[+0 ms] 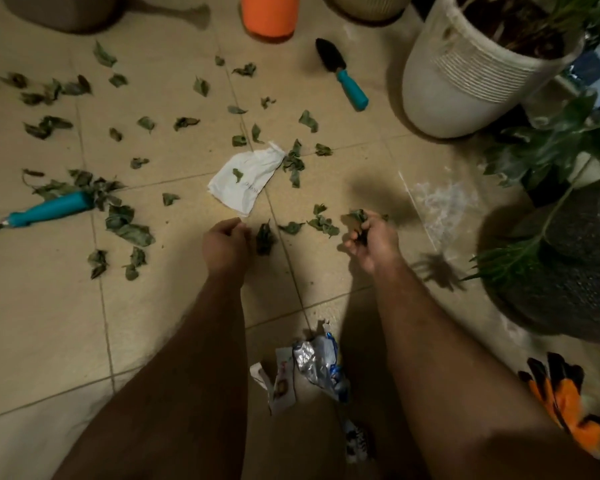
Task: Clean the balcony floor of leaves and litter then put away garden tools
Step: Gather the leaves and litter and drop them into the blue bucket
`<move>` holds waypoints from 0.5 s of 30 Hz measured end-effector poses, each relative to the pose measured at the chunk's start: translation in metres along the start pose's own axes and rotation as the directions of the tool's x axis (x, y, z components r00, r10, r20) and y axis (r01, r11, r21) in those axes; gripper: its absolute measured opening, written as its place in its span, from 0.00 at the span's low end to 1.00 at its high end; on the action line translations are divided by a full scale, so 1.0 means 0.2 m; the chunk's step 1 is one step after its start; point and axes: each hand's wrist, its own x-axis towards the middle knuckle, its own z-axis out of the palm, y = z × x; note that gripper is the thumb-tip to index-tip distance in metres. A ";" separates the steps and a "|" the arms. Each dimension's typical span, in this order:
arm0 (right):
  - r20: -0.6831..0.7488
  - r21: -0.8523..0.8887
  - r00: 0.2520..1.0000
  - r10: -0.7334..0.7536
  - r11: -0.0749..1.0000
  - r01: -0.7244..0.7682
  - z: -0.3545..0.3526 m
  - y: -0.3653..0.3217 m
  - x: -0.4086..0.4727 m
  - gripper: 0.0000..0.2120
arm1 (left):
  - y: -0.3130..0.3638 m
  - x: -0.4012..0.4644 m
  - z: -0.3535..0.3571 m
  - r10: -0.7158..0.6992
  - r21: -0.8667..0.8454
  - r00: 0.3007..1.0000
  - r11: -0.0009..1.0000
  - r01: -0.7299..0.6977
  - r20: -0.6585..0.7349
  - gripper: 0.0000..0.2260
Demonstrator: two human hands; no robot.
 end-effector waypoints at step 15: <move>-0.021 -0.454 0.961 -0.275 0.859 0.236 0.11 0.09 -0.06 0.17 | -0.05 -0.04 0.07 0.235 0.535 0.945 0.781 -0.323 0.227 0.11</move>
